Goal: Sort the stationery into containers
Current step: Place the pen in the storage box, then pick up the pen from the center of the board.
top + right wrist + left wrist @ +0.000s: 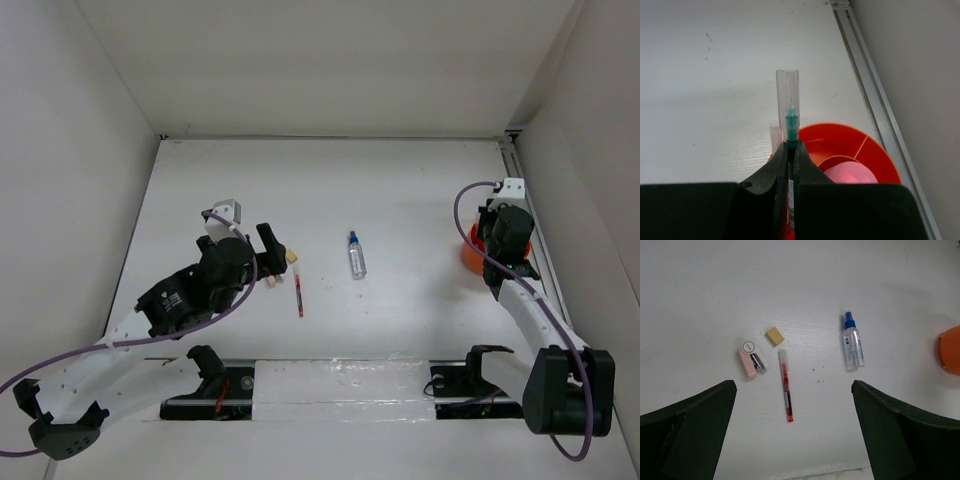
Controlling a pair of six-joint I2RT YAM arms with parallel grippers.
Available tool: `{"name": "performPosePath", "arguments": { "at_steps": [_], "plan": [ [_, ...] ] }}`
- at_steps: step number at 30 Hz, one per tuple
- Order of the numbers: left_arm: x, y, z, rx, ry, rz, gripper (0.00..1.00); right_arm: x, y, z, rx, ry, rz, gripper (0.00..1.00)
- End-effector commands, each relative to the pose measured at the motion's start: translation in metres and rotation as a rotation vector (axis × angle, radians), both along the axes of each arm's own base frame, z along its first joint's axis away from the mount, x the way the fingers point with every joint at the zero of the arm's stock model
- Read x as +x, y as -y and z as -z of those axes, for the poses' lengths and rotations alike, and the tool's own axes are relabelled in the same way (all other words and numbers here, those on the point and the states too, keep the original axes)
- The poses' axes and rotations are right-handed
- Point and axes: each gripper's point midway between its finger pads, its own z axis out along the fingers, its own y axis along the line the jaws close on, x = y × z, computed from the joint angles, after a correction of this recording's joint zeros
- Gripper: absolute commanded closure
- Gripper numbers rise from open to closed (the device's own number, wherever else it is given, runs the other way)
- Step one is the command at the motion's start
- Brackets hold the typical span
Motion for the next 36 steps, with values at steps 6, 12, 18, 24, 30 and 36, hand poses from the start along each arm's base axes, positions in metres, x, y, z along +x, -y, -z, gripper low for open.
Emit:
{"name": "performPosePath", "arguments": {
  "at_steps": [6,12,18,24,30,36],
  "plan": [
    [0.001,-0.004,-0.011,-0.027,0.039,-0.014,0.0,0.013,-0.002,-0.019,0.022,0.069,-0.018,0.99],
    [0.001,-0.004,-0.011,-0.027,0.039,-0.014,0.0,0.006,0.002,-0.022,0.026,0.077,0.011,0.86],
    [0.002,-0.005,-0.012,-0.024,0.043,-0.022,0.0,0.005,0.0,-0.021,0.038,0.081,0.003,0.7],
    [0.001,-0.009,-0.016,-0.037,0.059,-0.03,0.0,0.006,-0.003,-0.024,0.05,0.082,-0.007,0.63],
    [0.0,-0.01,-0.018,-0.044,0.064,-0.03,0.0,0.006,-0.049,-0.059,0.09,0.174,-0.188,0.56],
    [0.004,-0.016,-0.01,-0.017,0.036,-0.095,0.0,-0.008,-0.142,-0.076,0.151,0.145,-0.365,0.29]
  ]
}}
